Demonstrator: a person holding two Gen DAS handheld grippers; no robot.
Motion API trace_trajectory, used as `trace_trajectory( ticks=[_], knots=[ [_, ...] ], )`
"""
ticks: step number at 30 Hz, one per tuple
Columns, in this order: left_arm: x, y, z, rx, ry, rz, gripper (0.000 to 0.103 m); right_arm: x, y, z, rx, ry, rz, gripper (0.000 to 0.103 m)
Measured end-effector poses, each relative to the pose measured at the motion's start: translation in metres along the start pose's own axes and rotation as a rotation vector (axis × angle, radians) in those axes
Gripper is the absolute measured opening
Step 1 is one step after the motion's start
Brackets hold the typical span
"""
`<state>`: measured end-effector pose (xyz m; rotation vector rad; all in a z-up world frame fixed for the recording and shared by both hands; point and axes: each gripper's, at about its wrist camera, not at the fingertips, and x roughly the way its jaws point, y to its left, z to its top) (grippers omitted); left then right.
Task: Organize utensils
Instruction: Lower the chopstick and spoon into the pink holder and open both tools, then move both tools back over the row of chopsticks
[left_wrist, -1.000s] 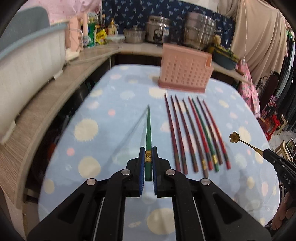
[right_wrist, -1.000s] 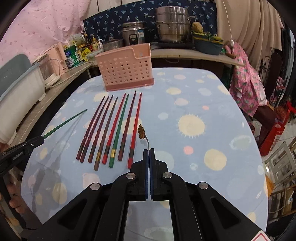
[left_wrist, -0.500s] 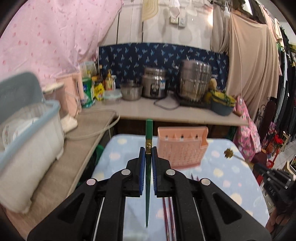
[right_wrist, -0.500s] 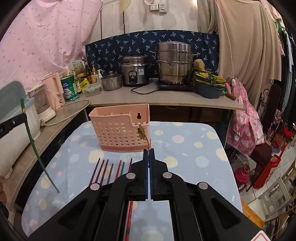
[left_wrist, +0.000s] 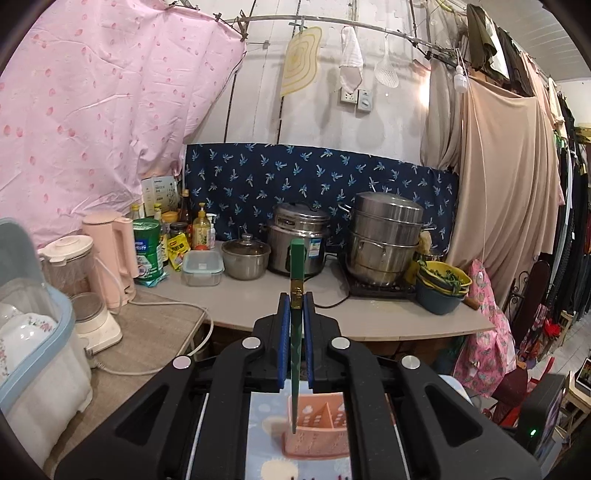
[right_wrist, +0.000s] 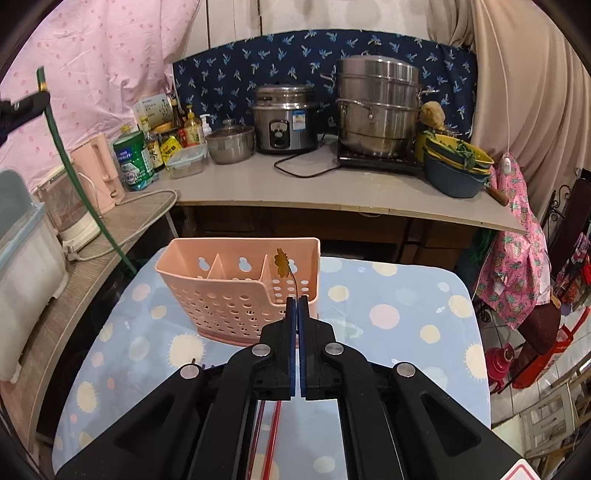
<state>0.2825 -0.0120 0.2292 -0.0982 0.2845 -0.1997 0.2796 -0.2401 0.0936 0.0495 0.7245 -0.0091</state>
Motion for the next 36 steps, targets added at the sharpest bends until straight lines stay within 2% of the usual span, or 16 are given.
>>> trace_trajectory(
  ticks=[5,11,15,17,21,22,23,24,26,31,36],
  knots=[
    [0.023,-0.011,0.008,0.014,-0.019,-0.012,0.007,0.025,0.002,0.0,-0.023,0.051,-0.016,0.002],
    [0.055,-0.019,-0.017,0.043,0.063,-0.031,0.007,0.053,0.002,-0.004,-0.043,0.116,-0.022,0.002],
    [0.072,-0.016,-0.037,0.041,0.107,-0.013,0.007,0.062,0.002,-0.001,-0.032,0.123,-0.017,0.002],
    [0.078,-0.013,-0.043,0.029,0.102,-0.015,0.007,0.065,0.002,0.001,-0.026,0.12,-0.017,0.002],
    [0.087,-0.008,-0.051,0.017,0.127,-0.043,0.008,0.061,-0.001,0.005,0.002,0.096,-0.003,0.002],
    [0.086,-0.009,-0.054,0.023,0.127,-0.032,0.009,0.056,-0.002,0.006,0.01,0.081,-0.002,0.002],
    [0.084,-0.01,-0.057,0.033,0.128,-0.025,0.018,0.049,-0.002,0.006,0.01,0.062,-0.006,0.002],
    [0.078,-0.01,-0.062,0.041,0.127,-0.022,0.032,0.042,0.0,0.006,0.006,0.043,-0.011,0.003],
    [0.065,-0.008,-0.071,0.044,0.115,-0.006,0.045,0.025,-0.001,0.003,0.007,0.006,-0.014,0.004],
    [0.03,0.0,-0.098,0.059,0.135,0.02,0.049,-0.013,-0.001,-0.018,0.025,-0.045,-0.004,0.008],
    [-0.007,0.004,-0.132,0.09,0.182,0.043,0.051,-0.04,0.001,-0.05,0.042,-0.05,0.003,0.013]
  ],
)
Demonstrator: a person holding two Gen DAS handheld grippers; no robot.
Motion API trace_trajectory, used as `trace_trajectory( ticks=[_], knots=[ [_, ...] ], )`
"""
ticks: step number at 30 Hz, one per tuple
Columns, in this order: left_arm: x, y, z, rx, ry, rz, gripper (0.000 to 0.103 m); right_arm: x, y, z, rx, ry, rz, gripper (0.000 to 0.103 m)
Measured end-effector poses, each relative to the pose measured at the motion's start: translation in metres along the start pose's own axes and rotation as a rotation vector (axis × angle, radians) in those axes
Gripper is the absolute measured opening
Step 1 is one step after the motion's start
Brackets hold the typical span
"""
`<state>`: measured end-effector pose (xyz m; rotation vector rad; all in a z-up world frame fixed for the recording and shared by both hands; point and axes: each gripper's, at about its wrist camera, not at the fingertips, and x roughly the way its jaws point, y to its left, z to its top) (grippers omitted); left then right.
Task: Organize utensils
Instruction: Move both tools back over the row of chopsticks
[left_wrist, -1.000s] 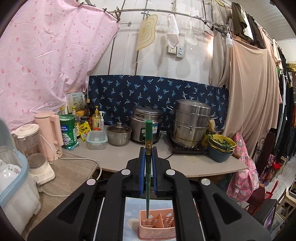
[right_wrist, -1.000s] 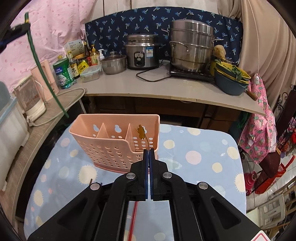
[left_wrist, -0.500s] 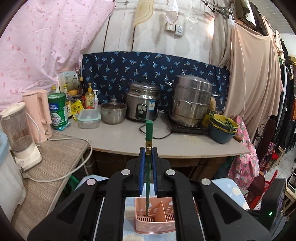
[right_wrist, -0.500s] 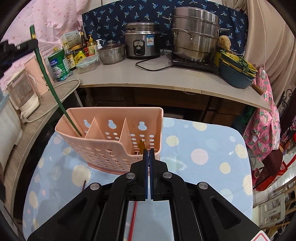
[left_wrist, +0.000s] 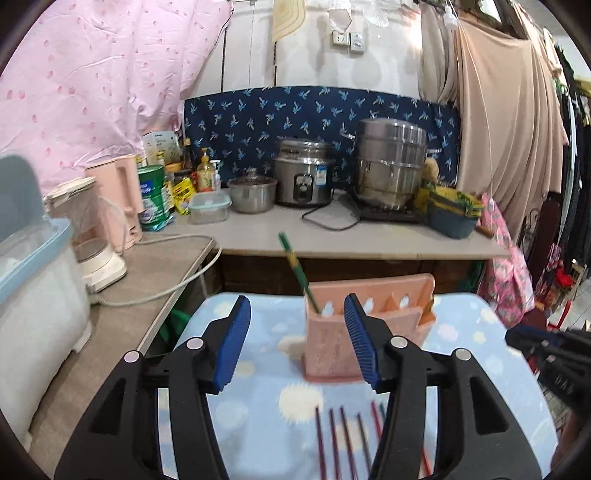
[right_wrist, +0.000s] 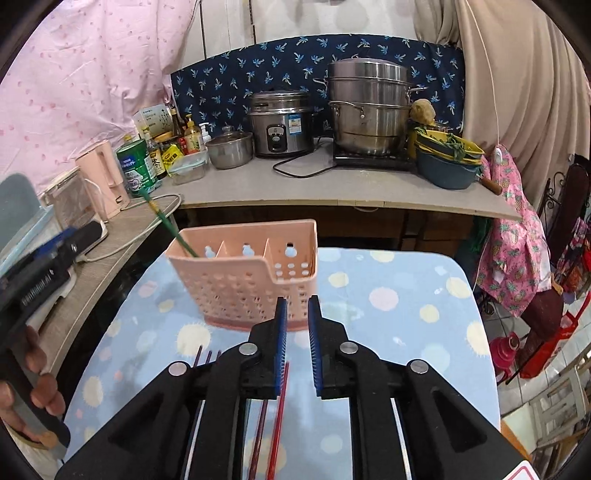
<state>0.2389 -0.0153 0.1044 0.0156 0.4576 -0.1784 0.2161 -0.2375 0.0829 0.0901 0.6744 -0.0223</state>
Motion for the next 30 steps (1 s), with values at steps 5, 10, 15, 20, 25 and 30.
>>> trace_trajectory(
  ticks=[5,10,15,20,25,30],
  knots=[
    [-0.028,-0.002,-0.054,0.032,0.078,-0.005,0.051,-0.025,0.007,-0.043,-0.016,0.026,0.004,0.015],
    [-0.049,-0.006,-0.106,0.061,0.17,-0.008,0.051,-0.038,0.011,-0.088,-0.014,0.078,0.016,0.016],
    [-0.061,-0.006,-0.139,0.074,0.229,0.01,0.051,-0.044,0.015,-0.125,-0.011,0.12,0.023,0.016],
    [-0.068,-0.002,-0.157,0.035,0.278,0.013,0.051,-0.047,0.018,-0.152,-0.008,0.153,0.024,0.016],
    [-0.075,-0.004,-0.167,0.03,0.292,0.023,0.051,-0.051,0.02,-0.173,-0.01,0.173,0.03,0.016],
    [-0.077,-0.007,-0.172,0.035,0.307,0.022,0.051,-0.052,0.024,-0.186,-0.009,0.184,0.039,0.016]
  ],
)
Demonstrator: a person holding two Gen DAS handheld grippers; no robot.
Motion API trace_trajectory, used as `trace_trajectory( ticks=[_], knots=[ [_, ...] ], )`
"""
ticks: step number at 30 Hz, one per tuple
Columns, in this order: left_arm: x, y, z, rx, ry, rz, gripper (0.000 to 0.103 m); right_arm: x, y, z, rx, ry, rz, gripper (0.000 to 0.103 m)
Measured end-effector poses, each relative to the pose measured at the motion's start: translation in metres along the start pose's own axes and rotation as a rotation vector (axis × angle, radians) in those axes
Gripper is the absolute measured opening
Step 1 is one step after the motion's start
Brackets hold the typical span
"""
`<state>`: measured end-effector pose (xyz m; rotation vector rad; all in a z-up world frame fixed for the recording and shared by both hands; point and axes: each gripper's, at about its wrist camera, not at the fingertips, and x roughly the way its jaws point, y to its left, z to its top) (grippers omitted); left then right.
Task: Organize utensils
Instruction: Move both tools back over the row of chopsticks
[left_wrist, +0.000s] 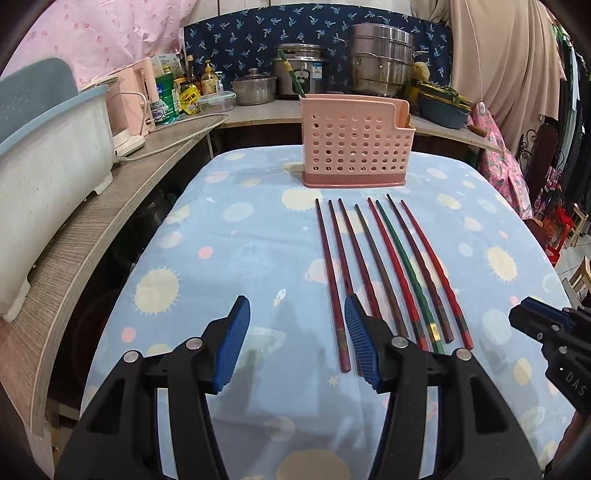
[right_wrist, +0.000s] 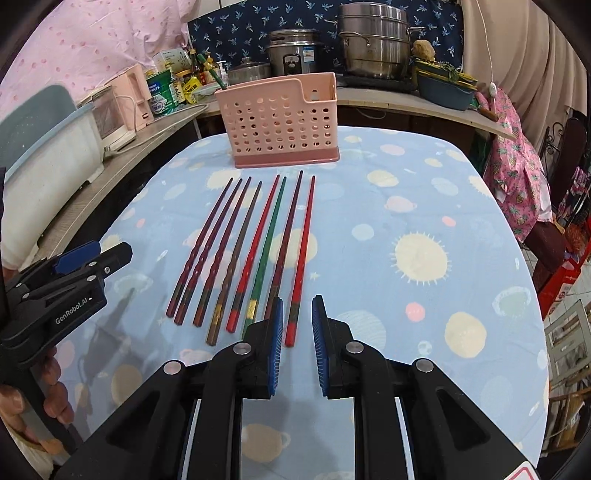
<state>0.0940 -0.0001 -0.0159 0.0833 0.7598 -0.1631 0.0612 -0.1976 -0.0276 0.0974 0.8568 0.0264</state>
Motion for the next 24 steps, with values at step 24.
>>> trace_trajectory(
  ticks=[24],
  knots=[
    [0.016,0.006,-0.023,-0.04,0.087,0.006,0.051,0.031,0.004,-0.013,0.008,0.03,-0.005,0.024]
  ],
)
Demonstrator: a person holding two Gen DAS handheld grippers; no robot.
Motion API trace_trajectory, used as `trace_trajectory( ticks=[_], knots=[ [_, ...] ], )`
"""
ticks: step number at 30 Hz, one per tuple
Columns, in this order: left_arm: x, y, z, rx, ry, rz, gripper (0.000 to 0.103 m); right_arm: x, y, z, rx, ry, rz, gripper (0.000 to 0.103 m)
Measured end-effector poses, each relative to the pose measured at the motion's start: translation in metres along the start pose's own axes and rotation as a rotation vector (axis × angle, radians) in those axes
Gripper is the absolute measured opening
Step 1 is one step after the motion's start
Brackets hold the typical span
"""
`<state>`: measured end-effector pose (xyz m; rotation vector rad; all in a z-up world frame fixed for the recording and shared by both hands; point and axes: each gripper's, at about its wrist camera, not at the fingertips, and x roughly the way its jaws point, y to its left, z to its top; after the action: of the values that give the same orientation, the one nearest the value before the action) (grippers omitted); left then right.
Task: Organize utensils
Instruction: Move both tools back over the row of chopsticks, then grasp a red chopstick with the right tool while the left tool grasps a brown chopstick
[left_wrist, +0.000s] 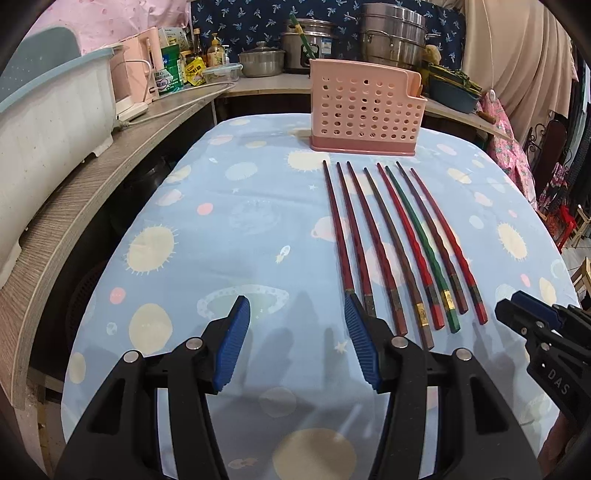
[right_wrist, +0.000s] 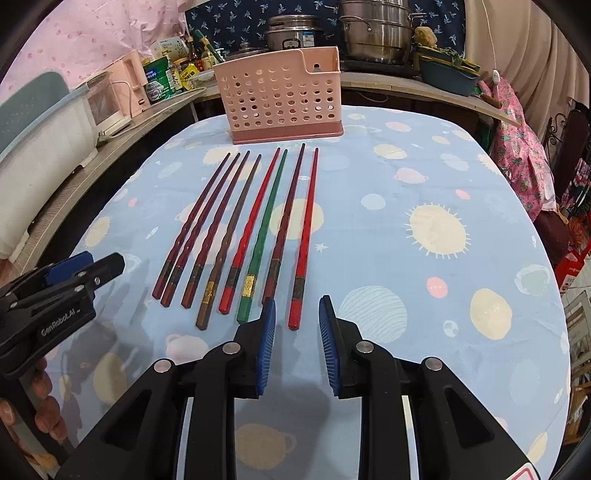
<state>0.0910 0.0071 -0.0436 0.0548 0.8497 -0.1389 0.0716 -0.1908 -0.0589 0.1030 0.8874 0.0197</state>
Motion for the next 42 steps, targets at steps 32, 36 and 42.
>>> trace_trajectory(
  ticks=[32,36,42],
  knots=[
    [0.01,-0.003,-0.004,0.003,0.031,-0.022,0.056,0.031,-0.004,-0.001,0.01,0.039,-0.012,0.007],
    [0.012,-0.004,-0.004,0.0,0.035,-0.027,0.057,0.026,-0.01,-0.005,0.022,0.037,-0.019,0.007],
    [0.016,-0.011,-0.002,0.007,0.041,-0.041,0.058,0.018,-0.022,-0.012,0.047,0.038,-0.031,0.007]
  ],
)
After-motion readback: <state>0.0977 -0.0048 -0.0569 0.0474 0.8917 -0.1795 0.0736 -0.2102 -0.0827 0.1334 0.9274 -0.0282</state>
